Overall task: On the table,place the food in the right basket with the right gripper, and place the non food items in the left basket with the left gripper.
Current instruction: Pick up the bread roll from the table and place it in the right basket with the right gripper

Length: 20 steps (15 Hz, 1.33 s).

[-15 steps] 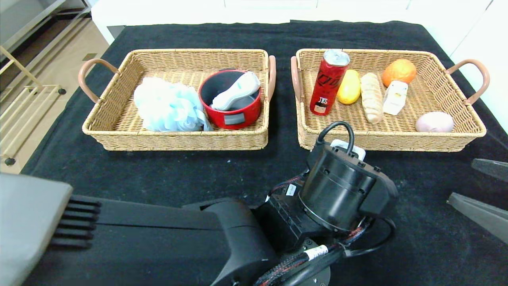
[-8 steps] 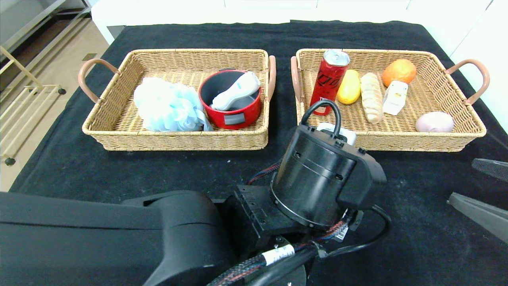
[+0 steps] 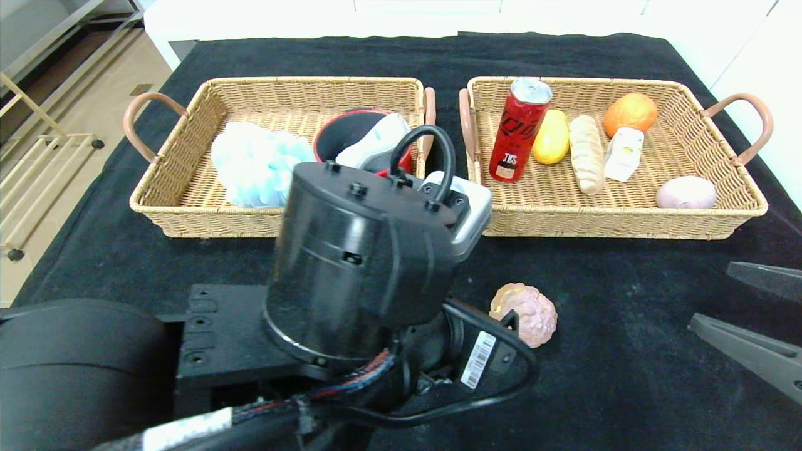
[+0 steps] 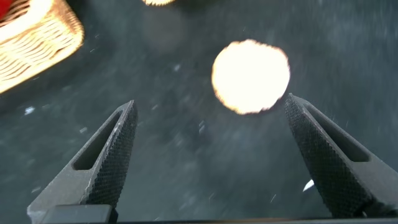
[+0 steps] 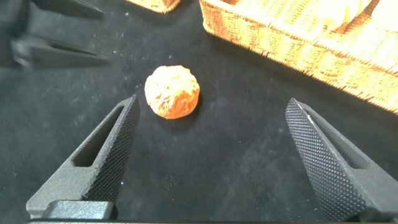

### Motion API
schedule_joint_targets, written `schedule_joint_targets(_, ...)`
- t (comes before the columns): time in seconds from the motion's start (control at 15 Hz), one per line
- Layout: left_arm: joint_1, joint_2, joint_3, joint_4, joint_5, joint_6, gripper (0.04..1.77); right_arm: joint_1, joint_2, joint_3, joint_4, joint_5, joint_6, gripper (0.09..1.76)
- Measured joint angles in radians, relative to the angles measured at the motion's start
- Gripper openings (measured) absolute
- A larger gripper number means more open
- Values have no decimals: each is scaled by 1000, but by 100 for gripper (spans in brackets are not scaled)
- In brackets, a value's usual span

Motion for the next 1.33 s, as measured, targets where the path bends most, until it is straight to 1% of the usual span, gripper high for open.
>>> schedule_joint_targets(0.13,44,-61,70,-6,-86,41,171,2,10,1,0,0,0,171)
schedule_joint_targets(0.2,68,-94,106,-8,-150,55,171,3,13,2,0,0,0,171)
schedule_joint_targets(0.27,99,-131,143,-12,-228,69,171,5,16,3,1,0,0,171)
schedule_joint_targets(0.4,179,-197,204,-26,-374,104,171,18,20,5,12,-1,0,171)
schedule_joint_targets(0.6,296,-281,296,-41,-551,199,171,36,25,6,33,-3,-1,171)
schedule_joint_targets(0.67,326,-306,324,-42,-593,211,171,37,25,3,34,-3,-1,171)
schedule_joint_targets(0.8,380,-346,380,-83,-652,218,171,39,25,1,33,-3,-1,171)
schedule_joint_targets(0.87,403,-361,419,-138,-671,221,172,39,25,1,33,-3,-1,171)
schedule_joint_targets(1.07,474,-393,544,-303,-702,230,172,52,25,5,35,-3,-1,171)
schedule_joint_targets(1.13,491,-401,563,-324,-707,234,172,61,25,7,36,-3,-1,171)
schedule_joint_targets(1.33,507,-431,576,-317,-712,230,172,96,25,12,50,-9,0,171)
